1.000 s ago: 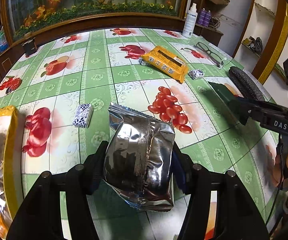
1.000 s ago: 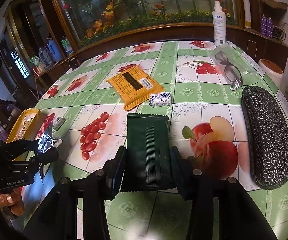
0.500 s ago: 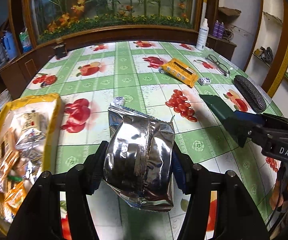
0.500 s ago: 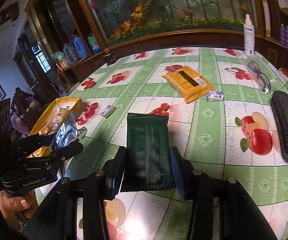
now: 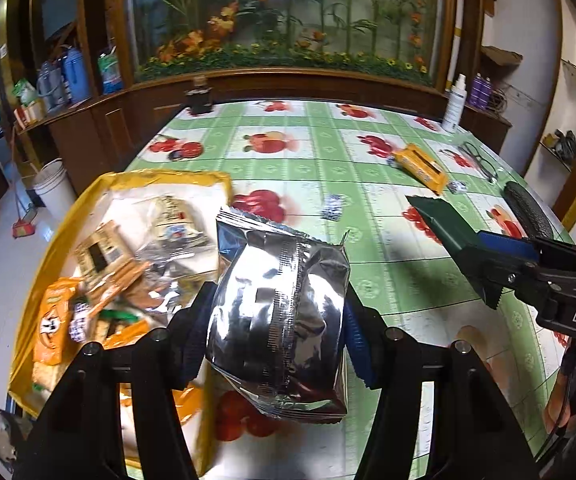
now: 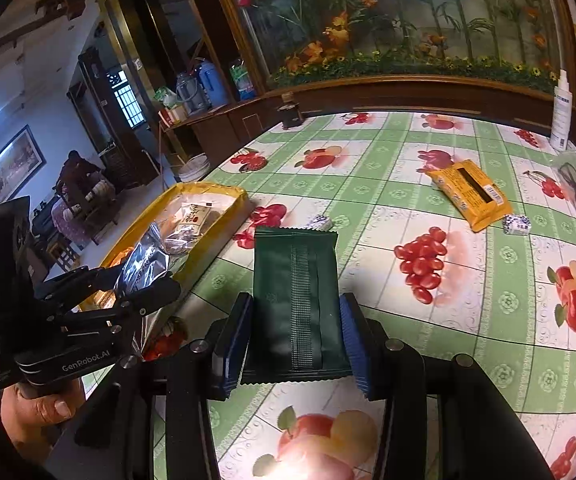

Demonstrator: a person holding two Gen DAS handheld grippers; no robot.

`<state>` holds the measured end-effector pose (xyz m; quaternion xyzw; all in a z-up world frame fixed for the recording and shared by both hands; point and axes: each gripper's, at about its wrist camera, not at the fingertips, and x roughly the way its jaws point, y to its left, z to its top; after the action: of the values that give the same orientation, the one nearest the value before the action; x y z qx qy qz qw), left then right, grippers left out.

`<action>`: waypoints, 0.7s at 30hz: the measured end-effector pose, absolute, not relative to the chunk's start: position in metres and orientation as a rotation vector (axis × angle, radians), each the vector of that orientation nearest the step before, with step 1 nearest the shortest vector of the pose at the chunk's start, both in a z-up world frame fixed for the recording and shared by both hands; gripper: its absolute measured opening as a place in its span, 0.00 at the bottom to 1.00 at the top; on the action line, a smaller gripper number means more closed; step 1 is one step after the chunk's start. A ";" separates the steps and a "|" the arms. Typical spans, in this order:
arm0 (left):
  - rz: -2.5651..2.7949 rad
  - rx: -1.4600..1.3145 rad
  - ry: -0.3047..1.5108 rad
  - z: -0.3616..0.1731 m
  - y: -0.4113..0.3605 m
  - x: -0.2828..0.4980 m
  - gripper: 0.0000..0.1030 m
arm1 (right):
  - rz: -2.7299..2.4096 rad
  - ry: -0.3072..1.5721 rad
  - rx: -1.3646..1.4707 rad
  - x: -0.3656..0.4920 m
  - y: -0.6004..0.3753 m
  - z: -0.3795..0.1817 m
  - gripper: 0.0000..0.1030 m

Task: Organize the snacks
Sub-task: 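Carry the foil bag over the tray with the left tool while the right tool carries the green pouch there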

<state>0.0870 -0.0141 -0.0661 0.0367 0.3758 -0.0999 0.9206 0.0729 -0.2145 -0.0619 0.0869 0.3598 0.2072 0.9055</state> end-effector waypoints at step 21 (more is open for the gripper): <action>-0.039 -0.034 0.760 -0.065 0.083 0.080 0.56 | 0.647 0.742 0.075 0.090 -0.085 -0.046 0.44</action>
<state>0.0797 0.0831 -0.0647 -0.0164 0.3707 -0.0191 0.9284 0.0898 -0.0846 -0.0462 0.0358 0.3562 0.3105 0.8806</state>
